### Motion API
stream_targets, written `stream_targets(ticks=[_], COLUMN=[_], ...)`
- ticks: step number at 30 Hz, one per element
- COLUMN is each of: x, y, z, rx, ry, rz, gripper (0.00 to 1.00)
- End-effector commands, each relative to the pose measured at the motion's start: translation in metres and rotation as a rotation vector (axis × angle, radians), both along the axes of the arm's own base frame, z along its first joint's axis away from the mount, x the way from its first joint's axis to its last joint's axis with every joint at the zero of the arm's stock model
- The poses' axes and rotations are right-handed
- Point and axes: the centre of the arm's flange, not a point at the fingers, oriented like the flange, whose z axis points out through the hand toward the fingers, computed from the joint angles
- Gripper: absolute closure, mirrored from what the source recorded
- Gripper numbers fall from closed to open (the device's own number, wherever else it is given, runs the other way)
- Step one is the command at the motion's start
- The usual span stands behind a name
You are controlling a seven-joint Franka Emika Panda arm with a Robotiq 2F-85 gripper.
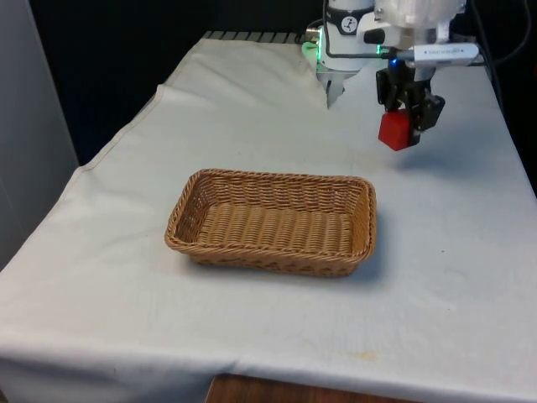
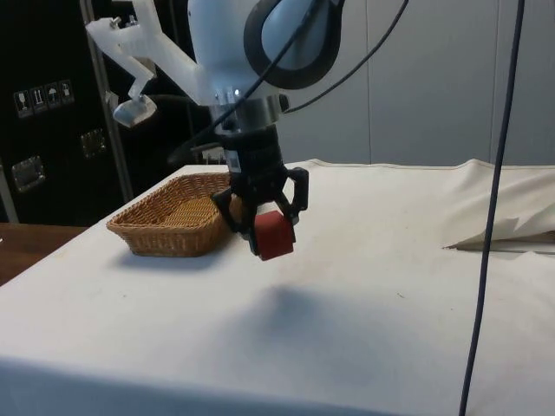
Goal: Pick up the cube and place it into the basket.
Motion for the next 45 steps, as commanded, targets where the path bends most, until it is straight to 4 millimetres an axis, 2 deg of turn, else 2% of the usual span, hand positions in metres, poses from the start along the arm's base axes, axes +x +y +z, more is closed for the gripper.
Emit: stream_targets(ticks=[1, 13, 34, 41, 42, 45], x=[-0.002, -0.006, -0.007, 0.018, 0.016, 0.031], y=[0.000, 0.000, 0.007, -0.007, -0.006, -0.014], z=[0.005, 0.025, 0.028, 0.028, 0.028, 0.027], rx=[0.003, 0.004, 0.001, -0.001, -0.002, -0.002], ry=[-0.009, -0.039, -0.051, -0.060, -0.064, -0.058], rz=[0.001, 0.019, 0.046, 0.049, 0.047, 0.047], gripper=[1.00, 1.00, 1.00, 1.00, 1.00, 1.00])
